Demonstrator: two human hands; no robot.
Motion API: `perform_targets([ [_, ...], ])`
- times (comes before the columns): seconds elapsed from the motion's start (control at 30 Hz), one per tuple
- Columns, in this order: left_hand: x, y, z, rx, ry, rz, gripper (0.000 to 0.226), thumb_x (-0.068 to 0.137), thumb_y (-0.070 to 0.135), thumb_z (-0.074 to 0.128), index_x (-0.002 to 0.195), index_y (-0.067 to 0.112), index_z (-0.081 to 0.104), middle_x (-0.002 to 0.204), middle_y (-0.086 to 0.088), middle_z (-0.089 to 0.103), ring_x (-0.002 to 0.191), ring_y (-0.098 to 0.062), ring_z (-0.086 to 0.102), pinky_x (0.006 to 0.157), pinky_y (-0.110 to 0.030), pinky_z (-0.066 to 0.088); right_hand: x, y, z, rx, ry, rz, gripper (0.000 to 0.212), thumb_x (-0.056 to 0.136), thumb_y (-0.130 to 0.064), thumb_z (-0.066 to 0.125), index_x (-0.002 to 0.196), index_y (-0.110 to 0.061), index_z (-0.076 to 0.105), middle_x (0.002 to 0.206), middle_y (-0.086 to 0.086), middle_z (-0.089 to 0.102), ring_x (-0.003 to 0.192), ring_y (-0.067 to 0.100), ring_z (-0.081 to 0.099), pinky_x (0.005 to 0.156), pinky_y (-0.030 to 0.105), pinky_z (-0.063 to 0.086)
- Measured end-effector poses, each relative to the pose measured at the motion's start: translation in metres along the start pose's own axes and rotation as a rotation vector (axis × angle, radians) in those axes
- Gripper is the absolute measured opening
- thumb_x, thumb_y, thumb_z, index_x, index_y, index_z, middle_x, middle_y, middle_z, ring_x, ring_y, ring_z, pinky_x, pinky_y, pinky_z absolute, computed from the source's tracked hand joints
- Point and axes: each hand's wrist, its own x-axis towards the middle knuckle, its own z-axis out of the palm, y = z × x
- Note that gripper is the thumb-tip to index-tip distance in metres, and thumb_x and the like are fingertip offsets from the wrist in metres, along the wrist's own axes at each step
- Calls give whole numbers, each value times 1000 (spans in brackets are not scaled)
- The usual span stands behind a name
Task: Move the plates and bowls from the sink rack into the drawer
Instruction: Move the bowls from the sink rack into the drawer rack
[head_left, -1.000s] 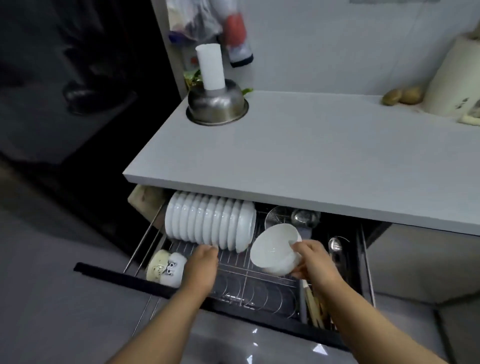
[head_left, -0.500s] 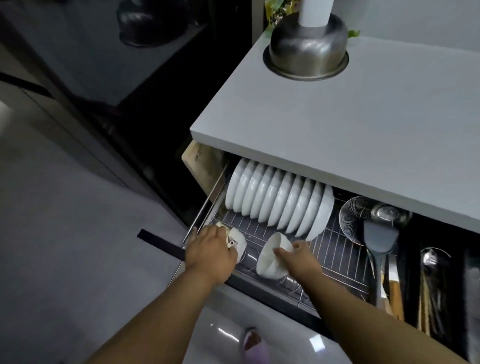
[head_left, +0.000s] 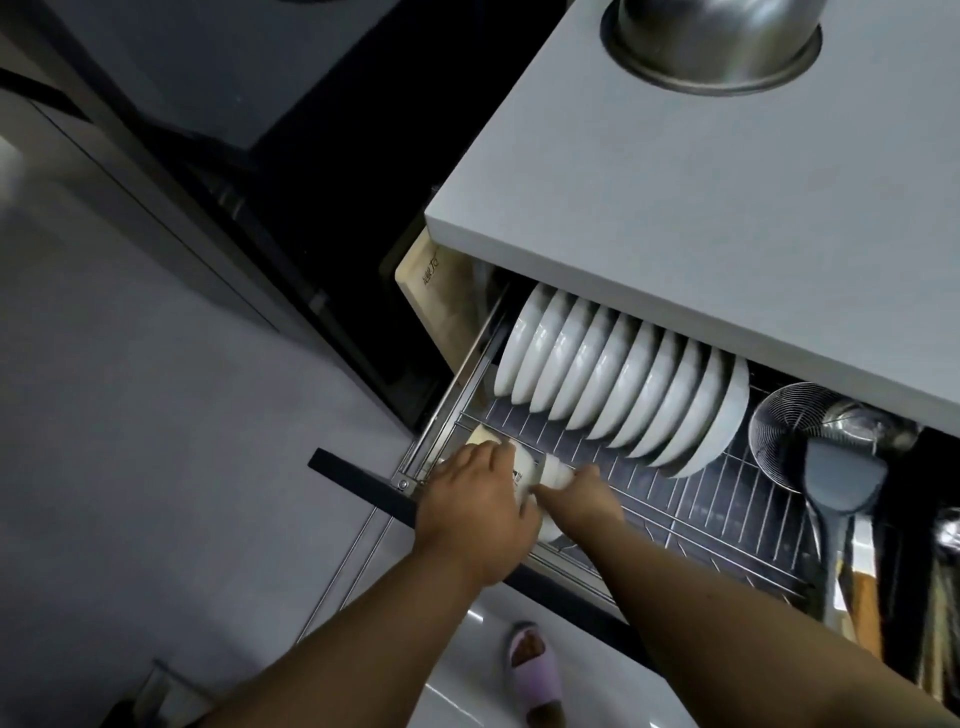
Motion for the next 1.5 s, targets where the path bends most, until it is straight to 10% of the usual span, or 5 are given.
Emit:
perform_targets([
  [0.3, 0, 0, -2, -22, -19, 11, 49, 87, 46, 39, 130, 22, 44, 121, 3, 58, 109, -16, 53, 82, -32, 45, -5, -3, 3, -30, -64, -1, 61, 86, -43, 63, 128, -7, 38, 125, 15, 58, 113, 31, 56, 82, 31, 43],
  [0.57, 1, 5, -10, -9, -112, -25, 40, 89, 44, 39, 124, 26, 43, 111, 3, 63, 96, -20, 59, 79, -33, 49, -38, 16, -48, 33, -66, -178, 22, 88, -33, 60, 76, -15, 57, 74, 5, 63, 70, 20, 56, 69, 32, 49],
  [0.77, 2, 23, -17, 42, -251, -64, 28, 90, 40, 40, 113, 24, 49, 109, -1, 66, 96, -26, 61, 75, -30, 47, -78, 76, -118, 226, 39, -196, 18, 89, -34, 60, 77, -21, 56, 71, 2, 64, 67, 18, 60, 73, 36, 53],
  [1.5, -73, 467, 21, -29, -371, 737, 21, 93, 35, 44, 109, 24, 54, 89, 1, 66, 86, -21, 62, 69, -30, 46, -280, 440, -359, 560, 961, 26, 20, 90, -39, 59, 104, -25, 59, 79, -9, 57, 70, 9, 55, 60, 26, 41],
])
